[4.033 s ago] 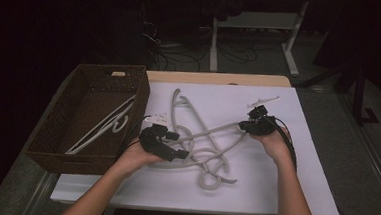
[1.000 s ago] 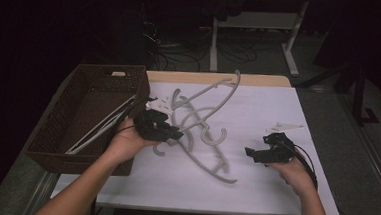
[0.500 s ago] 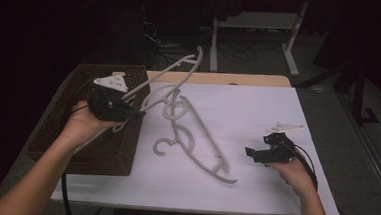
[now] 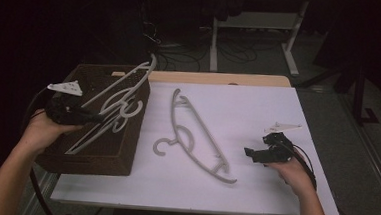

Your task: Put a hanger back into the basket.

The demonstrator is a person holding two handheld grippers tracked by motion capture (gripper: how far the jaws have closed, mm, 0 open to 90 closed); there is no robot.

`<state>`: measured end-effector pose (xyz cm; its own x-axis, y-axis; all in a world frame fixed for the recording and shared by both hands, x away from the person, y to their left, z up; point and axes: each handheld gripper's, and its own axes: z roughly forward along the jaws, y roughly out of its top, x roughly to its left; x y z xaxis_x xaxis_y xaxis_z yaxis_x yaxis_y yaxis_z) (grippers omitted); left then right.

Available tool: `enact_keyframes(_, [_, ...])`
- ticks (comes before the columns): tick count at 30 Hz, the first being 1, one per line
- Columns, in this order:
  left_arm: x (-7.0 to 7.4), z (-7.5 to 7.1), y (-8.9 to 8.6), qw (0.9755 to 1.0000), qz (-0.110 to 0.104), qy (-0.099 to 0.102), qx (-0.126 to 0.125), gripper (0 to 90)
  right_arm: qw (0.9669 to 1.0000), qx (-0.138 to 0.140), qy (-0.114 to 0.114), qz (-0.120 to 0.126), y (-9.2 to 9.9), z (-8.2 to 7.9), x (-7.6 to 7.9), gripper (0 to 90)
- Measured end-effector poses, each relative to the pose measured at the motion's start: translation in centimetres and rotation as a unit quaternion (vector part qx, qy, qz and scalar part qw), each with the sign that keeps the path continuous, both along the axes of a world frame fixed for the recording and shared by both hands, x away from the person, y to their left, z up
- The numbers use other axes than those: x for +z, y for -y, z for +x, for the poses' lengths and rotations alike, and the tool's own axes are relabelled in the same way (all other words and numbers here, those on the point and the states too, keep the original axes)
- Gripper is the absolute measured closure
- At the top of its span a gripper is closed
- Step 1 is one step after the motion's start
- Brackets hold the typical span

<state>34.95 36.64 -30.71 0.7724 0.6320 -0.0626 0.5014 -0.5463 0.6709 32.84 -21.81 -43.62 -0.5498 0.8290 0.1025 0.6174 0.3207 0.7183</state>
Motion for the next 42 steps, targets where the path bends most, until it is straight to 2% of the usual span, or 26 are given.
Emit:
enact_keyframes(7, [-1.7, -0.3, -2.6, 0.9995, 0.001, -0.023, 0.023, 82.1, 1.0, 0.001, -0.002, -0.002, -0.1, 0.0, 0.0, 14.1])
enact_keyframes(10, [-2.4, -0.1, -3.2, 0.999, -0.005, -0.03, 0.033, 82.0, 1.0, 0.002, -0.001, -0.003, -0.2, 0.0, 0.0, 14.1])
enact_keyframes(14, [-2.9, -0.1, -3.7, 0.9986, 0.0, -0.042, 0.034, 81.9, 1.0, 0.001, -0.001, -0.003, -0.1, 0.1, -0.1, 14.1])
enact_keyframes(17, [-3.4, 0.0, -3.7, 0.9986, 0.008, -0.042, 0.03, 81.6, 1.0, 0.001, -0.001, -0.004, -0.1, 0.1, -0.1, 14.1])
enact_keyframes(18, [-3.6, 0.0, -3.7, 0.9988, 0.013, -0.035, 0.03, 80.9, 1.0, 0.001, -0.001, -0.004, -0.1, 0.2, -0.1, 14.1])
enact_keyframes(20, [-3.7, 0.2, -3.9, 0.9986, 0.009, -0.029, 0.043, 67.2, 1.0, 0.002, 0.0, -0.004, -0.1, 0.1, -0.1, 14.1])
enact_keyframes(23, [-3.6, 0.3, -4.1, 0.9985, 0.005, -0.024, 0.049, 57.9, 1.0, 0.002, -0.001, -0.004, -0.1, 0.1, 0.0, 14.1])
enact_keyframes(27, [-3.2, 0.2, -3.7, 0.9986, -0.003, -0.017, 0.049, 46.6, 1.0, 0.0, -0.001, -0.002, 0.0, 0.1, 0.0, 14.1])
enact_keyframes(32, [-2.6, 0.1, -2.4, 0.9988, -0.026, -0.008, 0.042, 34.8, 1.0, 0.001, -0.001, -0.002, 0.0, 0.1, 0.0, 14.1])
enact_keyframes(37, [-2.1, 0.1, -1.1, 0.9989, -0.037, 0.001, 0.029, 30.9, 1.0, 0.002, -0.001, -0.002, 0.0, 0.0, 0.0, 14.1])
enact_keyframes(38, [-1.7, 0.0, -0.1, 0.9983, -0.052, 0.006, 0.023, 28.9, 1.0, 0.003, 0.001, 0.0, 0.0, 0.0, 0.1, 14.1])
enact_keyframes(39, [-1.6, 0.0, 0.1, 0.9984, -0.053, 0.007, 0.021, 28.2, 1.0, 0.003, 0.001, 0.0, -0.1, 0.0, 0.1, 14.1])
enact_keyframes(42, [-1.0, -0.2, 1.8, 0.9973, -0.072, 0.013, 0.005, 24.6, 1.0, 0.005, 0.001, 0.001, -0.1, 0.1, 0.2, 14.3])
